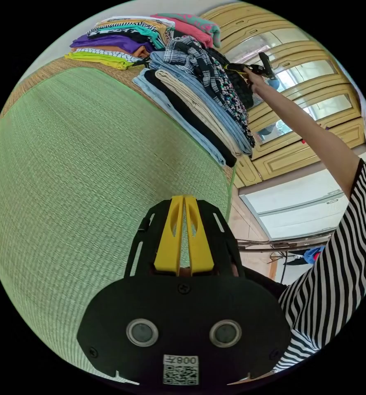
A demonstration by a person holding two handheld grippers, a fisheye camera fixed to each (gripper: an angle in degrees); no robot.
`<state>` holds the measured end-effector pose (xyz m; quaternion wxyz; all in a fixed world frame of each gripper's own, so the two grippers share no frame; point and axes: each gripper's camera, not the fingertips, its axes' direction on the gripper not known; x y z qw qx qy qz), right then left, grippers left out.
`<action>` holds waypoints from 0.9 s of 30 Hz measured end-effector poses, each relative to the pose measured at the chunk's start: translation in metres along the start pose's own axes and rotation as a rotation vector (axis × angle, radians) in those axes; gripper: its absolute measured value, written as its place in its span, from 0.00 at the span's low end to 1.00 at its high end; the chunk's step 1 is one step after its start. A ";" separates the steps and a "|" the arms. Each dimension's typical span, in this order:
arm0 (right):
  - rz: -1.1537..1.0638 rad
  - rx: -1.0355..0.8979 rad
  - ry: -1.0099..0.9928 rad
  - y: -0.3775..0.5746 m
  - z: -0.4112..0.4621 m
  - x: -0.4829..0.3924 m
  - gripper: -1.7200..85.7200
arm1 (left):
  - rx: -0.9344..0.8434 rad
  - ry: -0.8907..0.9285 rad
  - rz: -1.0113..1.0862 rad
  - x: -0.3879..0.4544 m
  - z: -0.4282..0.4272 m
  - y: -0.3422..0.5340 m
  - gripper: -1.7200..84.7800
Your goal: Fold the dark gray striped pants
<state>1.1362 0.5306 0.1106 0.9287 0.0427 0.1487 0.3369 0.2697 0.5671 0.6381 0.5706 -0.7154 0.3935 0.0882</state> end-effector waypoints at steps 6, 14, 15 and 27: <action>0.166 0.027 -0.249 0.028 -0.005 0.051 0.09 | 0.016 0.065 -0.015 0.001 -0.007 0.054 0.02; 0.500 0.224 -0.659 0.107 -0.047 0.138 0.07 | 0.064 0.081 -0.024 0.011 -0.033 0.141 0.02; 0.522 0.254 -0.701 0.114 -0.051 0.145 0.07 | 0.067 0.085 -0.026 0.012 -0.034 0.147 0.02; 0.340 0.595 -1.129 0.129 -0.217 0.133 0.06 | 0.241 0.103 0.017 0.054 -0.089 0.280 0.02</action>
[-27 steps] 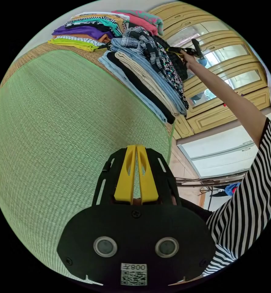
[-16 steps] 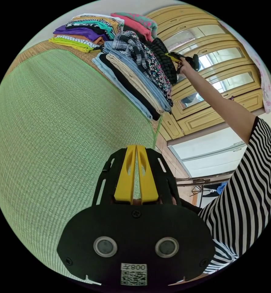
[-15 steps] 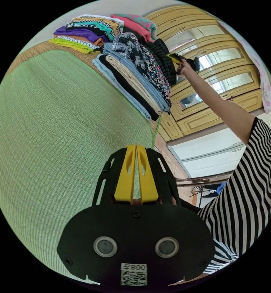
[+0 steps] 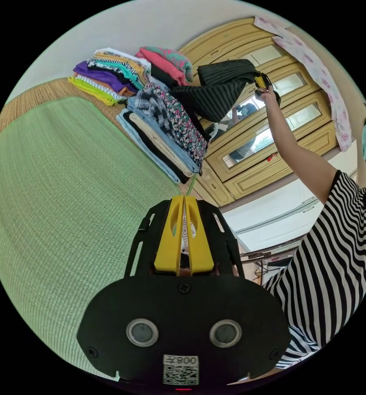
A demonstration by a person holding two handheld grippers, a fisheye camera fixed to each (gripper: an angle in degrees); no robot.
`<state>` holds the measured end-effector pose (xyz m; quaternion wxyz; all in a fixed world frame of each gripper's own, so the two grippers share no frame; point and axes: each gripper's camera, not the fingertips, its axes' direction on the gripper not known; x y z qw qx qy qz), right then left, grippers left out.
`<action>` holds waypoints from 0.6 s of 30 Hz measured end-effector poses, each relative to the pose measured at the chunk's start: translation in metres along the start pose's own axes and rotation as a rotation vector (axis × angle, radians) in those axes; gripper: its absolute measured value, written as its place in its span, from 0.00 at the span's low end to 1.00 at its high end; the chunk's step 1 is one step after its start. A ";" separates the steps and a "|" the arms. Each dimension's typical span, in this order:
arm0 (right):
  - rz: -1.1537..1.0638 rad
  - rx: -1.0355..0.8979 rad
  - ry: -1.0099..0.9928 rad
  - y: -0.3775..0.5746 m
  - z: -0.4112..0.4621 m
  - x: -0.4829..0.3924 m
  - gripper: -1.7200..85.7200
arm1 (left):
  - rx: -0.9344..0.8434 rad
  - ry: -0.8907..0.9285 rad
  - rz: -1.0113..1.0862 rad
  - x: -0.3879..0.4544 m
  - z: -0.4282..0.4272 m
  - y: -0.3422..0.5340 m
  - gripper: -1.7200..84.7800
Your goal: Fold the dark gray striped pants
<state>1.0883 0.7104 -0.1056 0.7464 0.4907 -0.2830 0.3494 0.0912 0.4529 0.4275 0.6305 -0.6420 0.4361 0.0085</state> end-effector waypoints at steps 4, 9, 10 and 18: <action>-0.110 -0.009 -0.114 -0.007 0.025 -0.095 0.05 | 0.129 -0.027 0.016 0.023 -0.051 0.049 0.02; -0.191 -0.011 -0.315 0.011 0.036 -0.196 0.05 | 0.326 -0.094 0.041 0.053 -0.122 0.116 0.03; -0.201 -0.020 -0.357 0.021 0.037 -0.219 0.06 | 0.372 -0.114 0.050 0.061 -0.139 0.133 0.04; -0.124 -0.166 -0.688 0.144 0.066 -0.313 0.06 | 0.556 -0.293 0.078 0.122 -0.235 0.259 0.13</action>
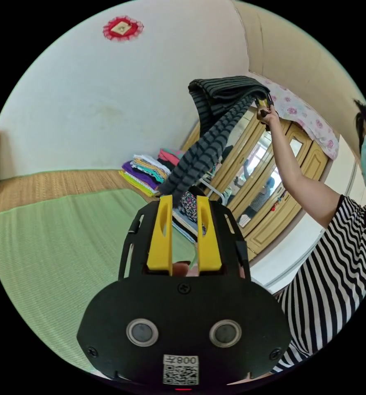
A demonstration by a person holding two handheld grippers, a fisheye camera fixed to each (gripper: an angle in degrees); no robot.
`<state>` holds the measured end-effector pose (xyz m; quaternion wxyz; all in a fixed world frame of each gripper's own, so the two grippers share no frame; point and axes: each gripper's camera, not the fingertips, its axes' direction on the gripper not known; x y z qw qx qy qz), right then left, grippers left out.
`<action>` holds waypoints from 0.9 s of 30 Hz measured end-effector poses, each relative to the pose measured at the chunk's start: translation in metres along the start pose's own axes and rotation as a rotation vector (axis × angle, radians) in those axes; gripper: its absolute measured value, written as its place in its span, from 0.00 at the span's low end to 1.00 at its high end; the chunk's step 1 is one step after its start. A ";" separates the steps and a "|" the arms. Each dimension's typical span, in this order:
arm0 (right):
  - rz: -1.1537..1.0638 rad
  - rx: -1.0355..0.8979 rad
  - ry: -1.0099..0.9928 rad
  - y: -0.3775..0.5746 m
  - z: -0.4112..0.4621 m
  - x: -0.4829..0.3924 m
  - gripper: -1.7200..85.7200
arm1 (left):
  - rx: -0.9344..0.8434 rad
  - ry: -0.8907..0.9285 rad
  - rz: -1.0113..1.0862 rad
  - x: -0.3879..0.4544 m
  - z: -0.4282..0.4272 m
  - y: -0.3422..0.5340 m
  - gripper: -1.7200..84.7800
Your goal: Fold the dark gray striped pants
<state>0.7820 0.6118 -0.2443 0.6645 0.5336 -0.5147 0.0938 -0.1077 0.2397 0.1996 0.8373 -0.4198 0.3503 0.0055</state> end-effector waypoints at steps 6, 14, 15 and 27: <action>0.141 -0.167 -0.240 0.134 0.104 -0.017 0.05 | -0.023 -0.123 0.005 0.024 -0.098 0.075 0.16; 0.300 -0.451 -0.375 0.307 0.246 -0.024 0.05 | -0.030 -0.327 -0.272 0.026 -0.215 0.189 0.06; 0.314 -0.462 -0.375 0.316 0.253 -0.022 0.05 | -0.018 -0.331 -0.290 0.025 -0.225 0.195 0.06; 0.375 -0.503 -0.356 0.403 0.337 0.000 0.04 | 0.204 -0.568 -0.345 0.042 -0.400 0.244 0.05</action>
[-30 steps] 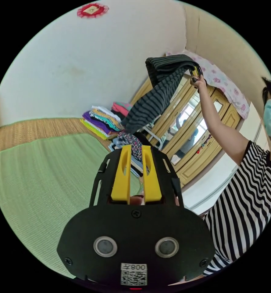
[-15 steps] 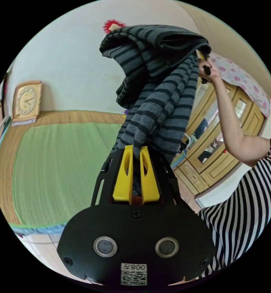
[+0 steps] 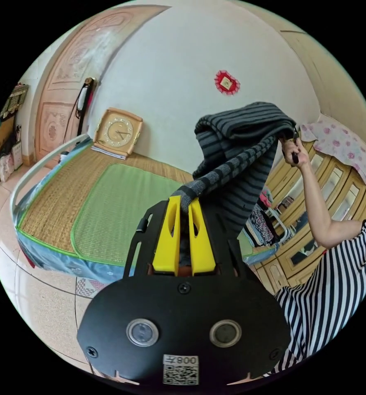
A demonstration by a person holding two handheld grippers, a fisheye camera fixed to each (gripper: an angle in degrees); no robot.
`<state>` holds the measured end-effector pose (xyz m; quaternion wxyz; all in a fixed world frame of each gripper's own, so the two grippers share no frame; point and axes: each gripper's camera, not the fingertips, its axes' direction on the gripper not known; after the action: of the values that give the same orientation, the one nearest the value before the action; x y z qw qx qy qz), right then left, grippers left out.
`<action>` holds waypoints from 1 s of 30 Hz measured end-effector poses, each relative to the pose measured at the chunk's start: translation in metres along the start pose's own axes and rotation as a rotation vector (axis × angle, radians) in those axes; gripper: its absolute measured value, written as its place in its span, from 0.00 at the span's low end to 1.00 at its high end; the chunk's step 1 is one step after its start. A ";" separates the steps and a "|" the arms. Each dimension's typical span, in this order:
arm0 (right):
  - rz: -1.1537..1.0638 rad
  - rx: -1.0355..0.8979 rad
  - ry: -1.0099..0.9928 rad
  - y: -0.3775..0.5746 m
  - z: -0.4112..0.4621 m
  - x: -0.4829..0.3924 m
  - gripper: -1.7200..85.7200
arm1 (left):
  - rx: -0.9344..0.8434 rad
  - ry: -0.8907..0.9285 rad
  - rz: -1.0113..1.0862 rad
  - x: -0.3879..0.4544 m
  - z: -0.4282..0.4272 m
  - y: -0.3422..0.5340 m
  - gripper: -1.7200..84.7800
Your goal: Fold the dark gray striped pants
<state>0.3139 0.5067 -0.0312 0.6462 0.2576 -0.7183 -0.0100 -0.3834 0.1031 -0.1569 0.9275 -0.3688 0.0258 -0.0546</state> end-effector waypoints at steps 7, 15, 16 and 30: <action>-0.045 0.055 -0.004 0.010 0.003 0.022 0.04 | 0.099 -0.099 0.141 -0.013 -0.061 -0.058 0.04; -0.126 0.150 0.068 0.036 -0.036 0.039 0.06 | 0.158 -0.094 0.340 0.002 -0.085 -0.149 0.04; -0.125 0.157 0.103 0.044 -0.043 0.045 0.06 | 0.154 -0.098 0.365 0.005 -0.083 -0.160 0.04; 0.400 -0.110 0.886 0.178 -0.082 0.280 0.04 | -0.582 -0.170 0.119 -0.084 0.122 -0.132 0.04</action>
<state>0.3175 0.5801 0.3028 0.8916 0.0595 -0.4082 0.1867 -0.4672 0.1011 0.0233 0.7834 -0.6200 -0.0157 0.0403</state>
